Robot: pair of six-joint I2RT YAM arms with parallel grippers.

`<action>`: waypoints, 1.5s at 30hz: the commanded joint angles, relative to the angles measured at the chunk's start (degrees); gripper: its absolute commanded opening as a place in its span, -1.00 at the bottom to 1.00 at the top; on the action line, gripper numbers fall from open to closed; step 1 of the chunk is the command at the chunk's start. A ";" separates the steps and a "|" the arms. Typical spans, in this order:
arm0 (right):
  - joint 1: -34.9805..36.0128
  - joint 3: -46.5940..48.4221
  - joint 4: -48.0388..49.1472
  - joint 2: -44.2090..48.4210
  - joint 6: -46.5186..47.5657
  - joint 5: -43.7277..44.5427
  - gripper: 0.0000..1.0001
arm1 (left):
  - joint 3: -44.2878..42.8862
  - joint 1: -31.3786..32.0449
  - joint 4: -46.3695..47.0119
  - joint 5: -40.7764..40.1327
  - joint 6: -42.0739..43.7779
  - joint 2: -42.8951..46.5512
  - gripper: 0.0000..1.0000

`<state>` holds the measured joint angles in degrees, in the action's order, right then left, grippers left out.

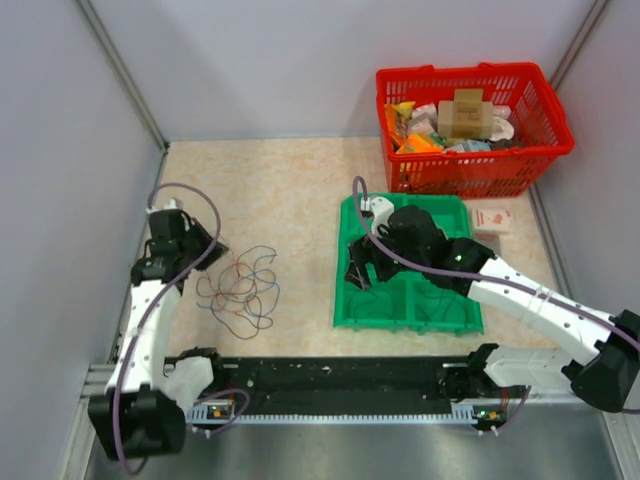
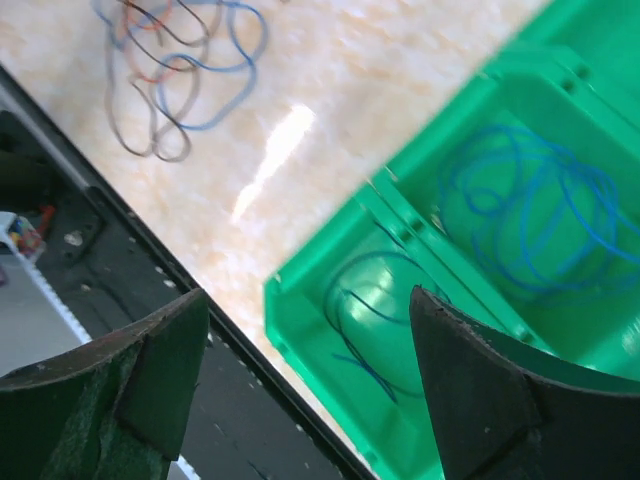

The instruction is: Untangle the cables

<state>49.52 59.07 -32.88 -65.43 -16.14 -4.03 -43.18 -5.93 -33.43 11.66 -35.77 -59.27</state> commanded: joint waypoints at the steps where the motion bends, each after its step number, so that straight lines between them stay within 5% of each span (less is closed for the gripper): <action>1: 0.58 3.06 13.10 -2.85 -1.17 -9.49 0.64 | -12.35 0.13 -1.28 -0.66 3.15 13.97 -1.00; 3: 0.58 5.87 13.64 -5.14 -1.35 -11.26 0.97 | -17.18 0.13 -2.16 -5.13 4.74 19.08 -1.00; 9: 0.58 10.89 12.23 -7.78 0.49 -11.08 0.97 | -26.42 0.22 -2.43 -18.78 8.08 24.90 -1.00; 20: 0.58 14.05 19.25 -7.26 2.17 -21.44 0.97 | -35.30 0.13 12.06 18.64 -2.54 14.36 -1.00; 28: 0.58 20.10 35.05 -12.52 -3.10 -27.53 0.98 | -48.13 0.13 14.00 23.58 -11.24 9.26 -1.00; 32: 1.19 27.66 35.26 -17.27 -4.25 -28.14 0.94 | -49.10 0.13 14.88 26.65 -15.81 7.06 -1.00; 39: 1.90 26.90 30.88 -14.56 -0.22 -22.61 0.94 | -36.74 0.22 30.61 36.41 -29.96 5.74 -1.00; 43: 0.33 22.51 24.72 -8.77 1.39 -18.03 0.94 | -31.54 3.90 30.97 37.73 -28.31 4.69 -1.00; 45: -4.05 20.31 25.06 -5.17 -2.99 -22.83 0.95 | -30.56 9.32 30.71 37.74 -25.51 3.11 -1.00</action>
<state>50.15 81.95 -5.96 -78.72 -16.71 -25.32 -75.68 -3.29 -7.07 46.02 -61.89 -54.22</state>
